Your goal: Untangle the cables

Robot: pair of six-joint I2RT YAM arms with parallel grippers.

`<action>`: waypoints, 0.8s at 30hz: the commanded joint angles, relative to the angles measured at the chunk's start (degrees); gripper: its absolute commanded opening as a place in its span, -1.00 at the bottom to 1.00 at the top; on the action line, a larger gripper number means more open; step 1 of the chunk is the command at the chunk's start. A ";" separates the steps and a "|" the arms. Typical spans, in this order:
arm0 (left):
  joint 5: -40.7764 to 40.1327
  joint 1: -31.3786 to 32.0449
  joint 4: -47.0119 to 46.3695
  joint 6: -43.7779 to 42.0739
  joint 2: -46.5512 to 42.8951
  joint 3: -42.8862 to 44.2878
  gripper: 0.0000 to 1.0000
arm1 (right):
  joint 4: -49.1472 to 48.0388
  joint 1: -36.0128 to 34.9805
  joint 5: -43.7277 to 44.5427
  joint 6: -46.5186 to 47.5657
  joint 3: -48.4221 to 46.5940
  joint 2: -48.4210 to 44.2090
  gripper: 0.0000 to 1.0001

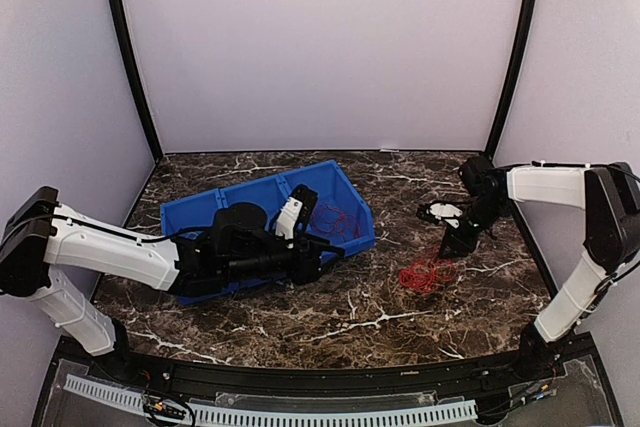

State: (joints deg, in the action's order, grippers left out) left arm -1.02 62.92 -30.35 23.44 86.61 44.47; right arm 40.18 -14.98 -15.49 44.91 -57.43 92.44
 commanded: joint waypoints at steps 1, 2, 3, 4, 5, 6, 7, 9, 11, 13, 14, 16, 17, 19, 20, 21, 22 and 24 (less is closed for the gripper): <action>0.93 0.21 -1.14 0.42 0.64 2.09 -0.06 | -1.06 0.15 1.39 -0.68 -1.82 -0.25 -0.07; 0.93 0.20 -1.13 0.45 0.79 2.28 -0.06 | -1.19 0.13 1.53 -0.72 -1.89 -0.25 -0.06; 2.27 0.19 -1.19 0.46 1.00 2.37 -0.06 | -1.58 0.13 1.91 -0.90 -1.84 -0.25 -0.06; 2.52 0.19 -1.16 0.46 1.10 2.55 -0.06 | -1.78 0.13 2.23 -1.02 -1.88 -0.10 -0.05; 2.93 0.19 -1.14 0.46 1.30 2.64 -0.06 | -1.97 0.13 2.75 -1.15 -1.83 0.05 -0.05; 3.25 0.19 -1.14 0.46 1.38 2.77 -0.06 | -2.37 0.13 3.31 -1.40 -1.91 0.22 -0.04; 3.37 0.19 -1.17 0.46 1.48 2.84 -0.06 | -2.80 0.13 3.96 -1.78 -1.95 0.46 -0.03; 3.50 0.23 -1.13 0.40 1.66 2.97 -0.06 | -3.04 0.13 3.31 -1.82 -2.13 0.79 -0.03; 3.49 0.26 -1.13 0.27 1.97 3.10 -0.06 | -2.89 0.04 1.00 -1.58 -2.31 0.96 -0.04; 3.78 0.21 -1.09 0.10 2.35 3.38 -0.06 | -1.99 -0.15 -1.95 -1.32 -2.79 1.16 -0.11; 3.71 0.20 -0.87 -0.02 2.62 3.54 -0.06 | -1.41 -0.21 -3.40 -1.31 -3.29 1.20 -0.15; 2.18 0.30 1.35 0.27 3.36 4.57 -0.06 | -0.63 -0.59 -5.87 -1.52 -3.51 0.76 -0.25; 0.85 0.28 2.40 0.32 3.77 5.56 -0.06 | -0.45 -0.78 -6.70 -1.63 -3.50 0.34 -0.32; -0.67 0.36 4.58 -0.07 4.76 6.41 -0.06 | -0.06 -1.23 -7.68 -1.75 -3.26 -0.64 -0.51; -0.86 0.36 4.85 -0.37 5.23 6.55 -0.05 | 0.24 -1.41 -7.81 -1.67 -3.10 -1.13 -0.65; -0.84 0.36 4.77 -0.69 5.45 6.76 -0.05 | 0.75 -1.52 -8.06 -1.55 -3.03 -1.61 -0.76; -0.72 0.37 4.66 -0.86 5.80 6.90 -0.04 | 1.28 -1.59 -8.25 -1.43 -2.94 -2.11 -0.87; -0.18 0.44 4.31 -1.49 6.40 7.56 -0.04 | 3.07 -1.76 -9.04 -1.39 -3.03 -3.30 -1.00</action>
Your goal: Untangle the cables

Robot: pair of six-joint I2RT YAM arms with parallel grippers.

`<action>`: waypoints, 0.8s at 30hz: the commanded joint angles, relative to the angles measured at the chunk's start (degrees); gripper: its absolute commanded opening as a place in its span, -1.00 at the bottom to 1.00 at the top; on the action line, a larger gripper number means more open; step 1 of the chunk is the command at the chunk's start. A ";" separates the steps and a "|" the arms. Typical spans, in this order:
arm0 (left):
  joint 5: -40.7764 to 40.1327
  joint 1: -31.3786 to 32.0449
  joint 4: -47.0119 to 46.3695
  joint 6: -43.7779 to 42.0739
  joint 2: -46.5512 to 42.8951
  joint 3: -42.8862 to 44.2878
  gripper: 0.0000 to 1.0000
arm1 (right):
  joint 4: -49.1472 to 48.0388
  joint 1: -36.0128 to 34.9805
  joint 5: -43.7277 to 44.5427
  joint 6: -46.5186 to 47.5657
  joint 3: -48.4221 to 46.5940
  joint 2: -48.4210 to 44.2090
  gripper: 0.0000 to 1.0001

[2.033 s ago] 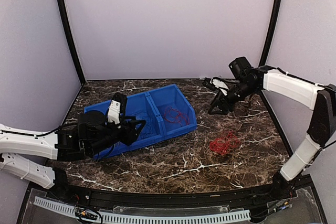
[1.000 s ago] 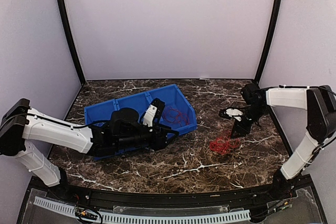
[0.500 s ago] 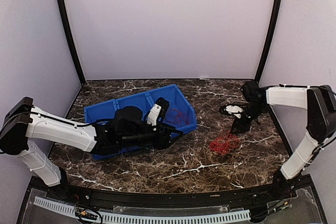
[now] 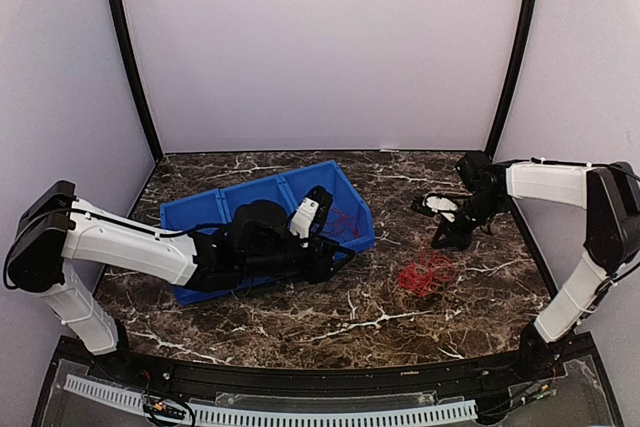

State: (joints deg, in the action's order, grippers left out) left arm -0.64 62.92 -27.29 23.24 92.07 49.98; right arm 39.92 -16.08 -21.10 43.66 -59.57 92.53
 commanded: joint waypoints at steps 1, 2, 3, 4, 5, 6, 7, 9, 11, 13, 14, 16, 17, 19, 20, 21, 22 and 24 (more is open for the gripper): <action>-0.18 0.45 0.37 -1.74 1.10 2.36 -0.05 | 4.08 -0.78 -3.87 -0.34 -0.97 -4.19 -1.00; 0.01 0.50 -0.32 -1.95 1.51 2.43 -0.04 | 4.85 -0.92 -4.38 -0.78 -1.07 -5.06 -1.00; 0.24 0.64 -2.27 -2.50 1.83 2.32 -0.04 | 5.53 -1.03 -4.96 -1.22 -1.28 -6.27 -1.00; 0.05 0.81 -3.35 -2.76 2.55 2.23 -0.03 | 6.35 -1.22 -6.02 -1.69 -1.50 -7.49 -1.00; -1.31 1.09 -6.19 -3.18 2.88 1.95 -0.02 | 7.39 -1.50 -6.70 -2.07 -1.85 -8.67 -1.00; -2.13 1.65 -7.78 -3.50 3.60 1.52 0.02 | 8.37 -1.91 -7.34 -2.43 -2.37 -9.97 -1.00; -3.63 1.97 -12.15 -4.47 4.06 1.26 0.06 | 9.49 -2.43 -8.12 -2.70 -2.97 -11.15 -1.00; -4.41 2.82 -18.54 -6.35 5.80 1.38 0.11 | 11.50 -3.39 -9.83 -3.14 -4.27 -13.39 -1.00; -4.14 3.39 -22.64 -8.39 9.96 3.85 0.14 | 12.53 -4.14 -11.62 -3.75 -5.38 -15.77 -1.00; -2.85 3.65 -24.96 -9.84 13.72 7.60 0.15 | 13.72 -4.67 -14.24 -3.84 -6.58 -17.35 -1.00; -2.20 3.76 -25.64 -10.21 15.14 10.45 0.16 | 14.33 -4.91 -15.13 -4.10 -7.01 -17.97 -1.00; -0.02 3.98 -27.43 -10.85 19.13 14.51 0.16 | 15.04 -5.45 -16.65 -4.69 -7.96 -18.98 -1.00; 1.84 4.06 -27.98 -10.92 21.69 15.84 0.16 | 15.46 -5.76 -17.49 -4.93 -8.29 -19.25 -1.00; 2.80 4.44 -28.20 -10.89 24.96 19.51 0.16 | 16.50 -6.10 -18.87 -4.95 -9.11 -19.84 -1.00; 3.01 4.66 -28.14 -10.73 25.90 21.60 0.15 | 16.92 -6.20 -19.60 -4.96 -9.48 -20.05 -1.00; 2.79 4.75 -27.75 -10.44 27.73 22.55 0.15 | 17.35 -6.25 -20.17 -4.98 -9.92 -20.42 -1.00; 1.89 4.82 -27.21 -9.78 28.52 24.05 0.13 | 17.92 -6.28 -21.10 -4.92 -10.33 -20.64 -1.00; -0.25 4.85 -27.02 -8.98 31.14 25.39 0.10 | 18.83 -6.43 -22.57 -4.53 -11.36 -21.25 -1.00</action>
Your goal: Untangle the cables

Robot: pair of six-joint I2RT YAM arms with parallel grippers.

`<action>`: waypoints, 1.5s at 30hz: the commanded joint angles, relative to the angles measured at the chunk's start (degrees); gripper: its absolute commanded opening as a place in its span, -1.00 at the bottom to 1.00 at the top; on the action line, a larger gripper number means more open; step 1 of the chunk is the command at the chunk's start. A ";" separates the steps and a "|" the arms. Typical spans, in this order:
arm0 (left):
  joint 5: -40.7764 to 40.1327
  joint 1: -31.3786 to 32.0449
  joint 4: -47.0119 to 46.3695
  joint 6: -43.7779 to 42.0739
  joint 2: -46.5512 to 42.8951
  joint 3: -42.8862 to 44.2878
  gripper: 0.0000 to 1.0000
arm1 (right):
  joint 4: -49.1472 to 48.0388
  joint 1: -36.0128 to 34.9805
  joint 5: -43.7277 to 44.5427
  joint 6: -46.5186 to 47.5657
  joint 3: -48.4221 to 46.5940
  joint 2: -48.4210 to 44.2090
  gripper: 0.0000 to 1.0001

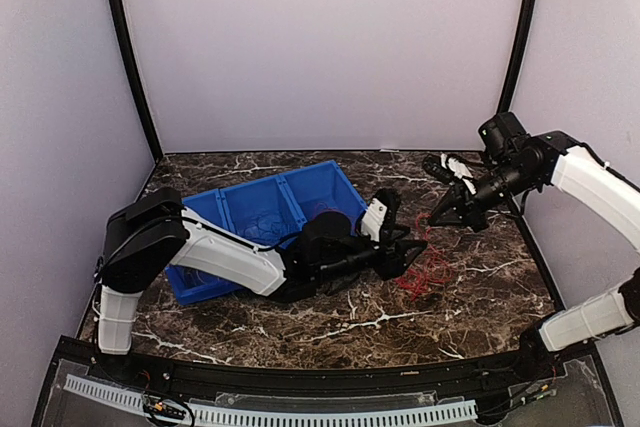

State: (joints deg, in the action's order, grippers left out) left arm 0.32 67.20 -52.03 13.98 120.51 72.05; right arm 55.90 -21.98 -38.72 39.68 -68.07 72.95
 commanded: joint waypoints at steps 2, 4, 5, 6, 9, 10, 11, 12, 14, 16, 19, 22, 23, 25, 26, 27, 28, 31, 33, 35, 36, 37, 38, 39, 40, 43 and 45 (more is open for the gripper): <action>-2.30 0.56 -2.76 0.40 3.59 3.62 0.03 | 4.26 -0.60 -6.92 0.22 -3.75 -2.21 -1.00; -1.29 0.56 -3.99 -0.27 4.66 3.02 -0.23 | 5.26 -0.53 -8.59 1.41 -4.07 -2.36 -1.00; -0.85 0.56 -4.68 -0.40 4.74 1.85 -0.34 | 5.28 -0.54 -8.84 1.63 -4.01 -2.39 -1.00; -0.52 0.56 -6.03 -0.19 4.69 1.20 -0.59 | 5.05 -0.55 -9.00 1.66 -3.81 -2.37 -1.00; 1.51 0.56 -8.05 0.78 3.94 -1.72 -0.96 | 2.42 -0.57 -8.17 0.80 -1.51 -2.54 -1.00; 1.83 0.56 -8.93 1.45 3.33 -2.26 -1.00 | 1.11 -0.54 -7.93 0.53 -0.30 -2.62 -0.80; 1.68 0.56 -9.39 1.69 2.98 -3.32 -1.00 | -0.37 -0.56 -7.22 0.34 1.06 -2.83 -0.47; 1.02 0.56 -10.30 2.46 1.97 -3.93 -1.00 | -2.30 -0.56 -6.52 -0.03 2.95 -2.90 -0.25; -1.44 0.56 -13.04 4.63 -0.10 -6.76 -1.00 | -6.75 -0.59 -5.76 -0.50 6.91 -2.94 0.04; -3.58 0.56 -16.56 7.61 -2.41 -10.33 -1.00 | -9.90 -0.65 -6.19 -0.44 10.34 -1.97 0.30; -4.81 0.56 -19.23 11.58 -4.64 -14.42 -1.00 | -10.36 -1.88 -8.24 2.70 13.21 1.98 0.48; -5.18 0.56 -20.35 14.28 -6.43 -17.00 -1.00 | -13.95 -4.05 -8.22 1.73 14.84 6.69 0.49; -5.38 0.59 -21.02 15.61 -6.69 -17.54 -1.00 | -16.31 -5.15 -7.75 0.91 15.20 8.06 0.49; -5.73 0.57 -22.15 17.26 -7.54 -18.99 -1.00 | -20.25 -7.52 -5.37 -1.31 15.61 10.60 0.50; -5.88 0.57 -22.55 17.77 -7.77 -19.96 -1.00 | -22.29 -8.69 -3.89 -2.43 15.60 11.96 0.50; -6.19 0.56 -23.19 18.55 -8.24 -20.39 -1.00 | -23.70 -9.56 -2.82 -3.00 15.42 13.80 0.50; -6.33 0.56 -23.37 18.85 -8.47 -21.10 -1.00 | -24.63 -10.37 -2.35 -3.32 14.93 15.39 0.52; -6.51 0.56 -23.41 19.51 -9.41 -21.91 -1.00 | -24.98 -11.81 -4.26 -3.33 11.85 20.06 0.57; -6.67 0.56 -23.49 19.64 -9.72 -22.40 -1.00 | -25.05 -12.43 -6.35 -3.70 9.93 22.87 0.56; -6.81 0.56 -23.55 19.67 -9.98 -22.61 -1.00 | -25.12 -12.84 -9.30 -4.26 8.22 25.42 0.55; -6.95 0.56 -23.55 19.72 -10.05 -22.76 -1.00 | -24.94 -12.97 -10.68 -4.32 7.53 26.72 0.54; -7.09 0.56 -23.84 19.87 -10.21 -22.84 -1.00 | -24.52 -12.96 -12.54 -4.31 6.85 27.80 0.53; -7.09 0.56 -23.96 19.99 -10.34 -23.01 -1.00 | -23.99 -13.00 -14.42 -4.06 6.28 28.78 0.51; -7.04 0.56 -24.07 20.02 -10.59 -23.01 -1.00 | -23.74 -12.96 -15.89 -4.12 5.99 29.49 0.47; -6.96 0.56 -24.08 20.10 -10.71 -23.05 -1.00 | -23.92 -13.00 -17.15 -4.39 5.96 30.00 0.44; -6.88 0.56 -24.20 20.23 -11.03 -23.17 -1.00 | -25.65 -13.06 -19.16 -6.61 6.26 30.51 0.20; -6.76 0.56 -24.32 20.17 -11.04 -23.30 -1.00 | -26.60 -13.04 -18.56 -8.52 5.92 31.27 -0.27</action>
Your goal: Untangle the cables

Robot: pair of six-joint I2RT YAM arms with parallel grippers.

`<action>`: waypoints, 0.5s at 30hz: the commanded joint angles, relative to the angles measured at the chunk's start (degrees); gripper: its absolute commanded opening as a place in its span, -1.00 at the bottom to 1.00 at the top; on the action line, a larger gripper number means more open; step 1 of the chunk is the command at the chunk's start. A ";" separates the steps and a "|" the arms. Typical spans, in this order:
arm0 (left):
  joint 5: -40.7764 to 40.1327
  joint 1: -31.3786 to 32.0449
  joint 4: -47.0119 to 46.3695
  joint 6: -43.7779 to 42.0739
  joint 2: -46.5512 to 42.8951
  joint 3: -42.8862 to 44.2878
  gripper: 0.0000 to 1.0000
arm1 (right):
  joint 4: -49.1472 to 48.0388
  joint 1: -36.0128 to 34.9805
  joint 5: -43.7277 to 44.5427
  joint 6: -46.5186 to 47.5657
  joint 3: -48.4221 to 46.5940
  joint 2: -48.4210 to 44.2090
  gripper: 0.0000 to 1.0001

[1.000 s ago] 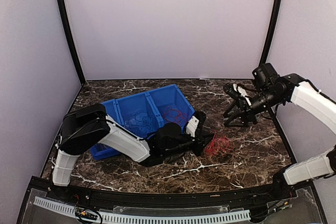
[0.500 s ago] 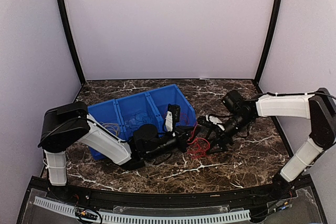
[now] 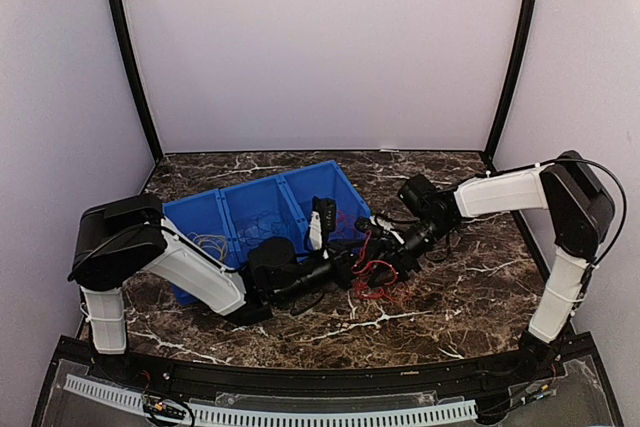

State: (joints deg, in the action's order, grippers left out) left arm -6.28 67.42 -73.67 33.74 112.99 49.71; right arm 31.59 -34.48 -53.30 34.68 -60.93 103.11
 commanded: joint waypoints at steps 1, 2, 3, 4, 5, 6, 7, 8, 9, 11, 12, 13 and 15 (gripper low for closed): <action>-0.10 0.35 -2.77 0.31 -3.60 -0.95 -1.00 | -2.18 -0.58 -3.41 -3.82 -1.54 1.60 -0.47; -0.07 0.35 -2.78 0.25 -3.67 -0.98 -1.00 | -2.15 -0.59 -2.82 -3.81 -1.57 1.97 -0.63; 0.06 0.35 -2.92 0.20 -3.94 -1.05 -1.00 | -2.52 -0.59 -2.02 -4.23 -1.39 2.16 -0.77; 0.14 0.35 -2.90 0.11 -4.24 -1.20 -1.00 | -2.96 -0.55 -1.19 -4.74 -1.05 2.21 -0.87; 0.40 0.35 -2.69 -0.23 -5.21 -1.33 -1.00 | -3.00 -0.50 -0.50 -4.80 -0.63 2.11 -0.91; 0.66 0.35 -2.35 -0.72 -6.10 -1.50 -1.00 | -2.86 -0.52 0.11 -4.85 -0.39 2.04 -0.95; 1.85 0.35 -0.88 -2.46 -8.66 -1.52 -1.00 | -2.66 -0.50 0.69 -4.91 -0.10 2.01 -0.96; 2.35 0.35 0.58 -3.64 -10.29 -1.39 -1.00 | -2.26 -0.50 1.07 -5.01 0.07 2.14 -0.97; 3.08 0.35 4.24 -6.28 -14.34 -1.25 -1.00 | -1.94 -0.50 1.39 -5.08 0.29 2.29 -0.98; 2.90 0.35 11.94 -11.28 -21.74 -0.60 -1.00 | -2.05 -0.46 3.24 -5.39 1.18 2.65 -0.97; 1.83 0.35 14.68 -13.01 -24.21 0.16 -1.00 | -2.22 -0.42 4.15 -5.60 1.37 3.12 -0.97; 1.07 0.35 20.56 -16.73 -29.47 0.71 -1.00 | -1.97 -0.33 4.85 -5.59 1.34 3.76 -0.97; -1.77 0.35 29.59 -21.86 -36.77 2.93 -1.00 | -0.75 -0.05 5.33 -5.32 0.62 5.51 -0.96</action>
State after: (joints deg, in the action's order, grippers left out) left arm -5.17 67.42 -59.09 24.34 91.46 48.66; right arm 29.87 -34.52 -50.81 29.74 -60.40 105.60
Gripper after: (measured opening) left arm 0.007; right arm 0.034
